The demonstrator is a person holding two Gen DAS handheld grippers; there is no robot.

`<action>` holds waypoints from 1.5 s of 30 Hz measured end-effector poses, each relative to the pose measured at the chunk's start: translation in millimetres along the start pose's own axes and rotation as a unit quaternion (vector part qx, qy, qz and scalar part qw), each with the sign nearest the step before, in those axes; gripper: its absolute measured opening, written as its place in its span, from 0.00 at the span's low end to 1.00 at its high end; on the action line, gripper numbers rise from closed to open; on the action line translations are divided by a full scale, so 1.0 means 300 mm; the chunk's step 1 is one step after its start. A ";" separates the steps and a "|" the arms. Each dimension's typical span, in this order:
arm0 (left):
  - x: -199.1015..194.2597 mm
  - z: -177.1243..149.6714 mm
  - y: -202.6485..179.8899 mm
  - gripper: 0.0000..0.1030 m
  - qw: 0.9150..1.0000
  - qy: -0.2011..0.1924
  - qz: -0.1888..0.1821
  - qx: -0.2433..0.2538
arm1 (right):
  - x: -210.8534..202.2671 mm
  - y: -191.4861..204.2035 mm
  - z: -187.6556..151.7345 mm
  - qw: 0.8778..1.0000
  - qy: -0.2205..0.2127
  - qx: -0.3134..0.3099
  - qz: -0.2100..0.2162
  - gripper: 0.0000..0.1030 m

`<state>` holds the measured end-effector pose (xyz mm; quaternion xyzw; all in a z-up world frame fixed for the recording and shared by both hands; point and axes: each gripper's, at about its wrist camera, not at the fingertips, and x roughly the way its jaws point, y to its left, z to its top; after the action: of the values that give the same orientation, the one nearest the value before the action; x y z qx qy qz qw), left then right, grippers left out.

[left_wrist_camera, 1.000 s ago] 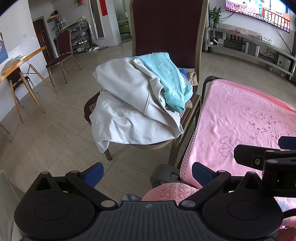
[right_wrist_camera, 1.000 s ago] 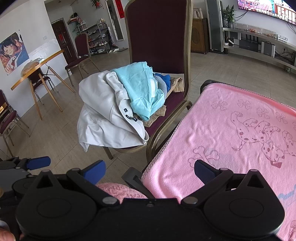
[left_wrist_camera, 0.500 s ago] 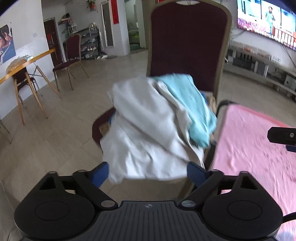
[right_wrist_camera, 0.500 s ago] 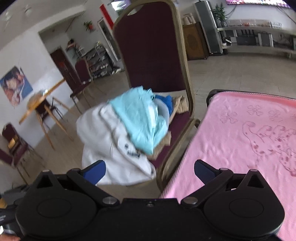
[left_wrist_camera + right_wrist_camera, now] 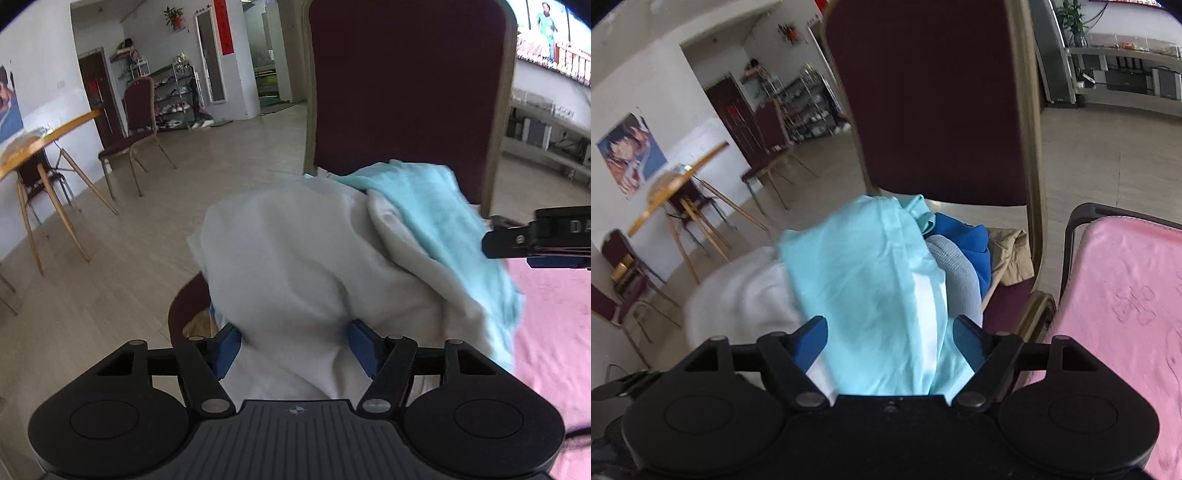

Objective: Fold clothes
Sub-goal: 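Reach both grippers into the pile and grasp the light-blue T-shirt, then lift the light-blue T-shirt off the chair with both grippers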

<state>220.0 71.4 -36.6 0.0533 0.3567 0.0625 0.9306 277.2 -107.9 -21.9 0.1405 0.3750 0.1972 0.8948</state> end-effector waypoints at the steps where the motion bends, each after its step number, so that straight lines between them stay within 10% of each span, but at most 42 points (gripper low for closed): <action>1: 0.023 0.011 -0.004 0.62 1.000 0.001 0.002 0.001 | 0.030 0.003 0.006 1.000 0.002 0.001 -0.001 0.66; 2: 0.037 0.023 -0.005 0.62 1.000 -0.001 0.001 0.001 | 0.060 0.006 0.012 1.000 0.004 0.001 -0.001 0.56; 3: 0.051 0.036 -0.006 0.62 1.000 -0.004 -0.001 0.001 | 0.090 0.009 0.017 1.000 0.005 0.002 -0.002 0.18; 4: 0.059 0.049 -0.010 0.62 1.000 -0.010 0.003 0.004 | 0.101 0.019 0.025 1.000 0.001 -0.003 -0.011 0.07; 8: 0.080 0.106 -0.031 0.62 0.999 -0.030 0.022 0.015 | -0.085 0.037 0.103 0.987 -0.144 -0.008 -0.071 0.06; 13: 0.098 0.183 -0.050 0.62 0.997 -0.059 0.055 0.013 | -0.502 -0.020 0.242 0.929 -0.334 0.025 -0.158 0.06; 24: -0.006 0.142 -0.183 0.74 0.992 -0.072 0.079 0.074 | -1.087 -0.181 0.078 0.862 -0.416 0.057 -0.283 0.06; 34: -0.295 0.042 -0.361 0.77 0.990 -0.085 -0.043 0.108 | -1.170 -0.356 -0.001 0.903 -0.303 0.125 -0.279 0.06; 40: -0.436 -0.088 -0.501 0.78 0.981 -0.084 -0.120 0.127 | -1.104 -0.342 0.039 0.930 -0.278 0.182 -0.156 0.06; 45: -0.522 -0.095 -0.495 0.78 0.978 -0.111 -0.111 0.138 | -1.240 -0.331 0.116 0.889 -0.378 0.249 -0.071 0.06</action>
<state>97.0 -97.7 23.7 0.1482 0.2598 -0.0979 0.9492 88.7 -369.7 191.0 0.3953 0.0545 -0.0346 0.9163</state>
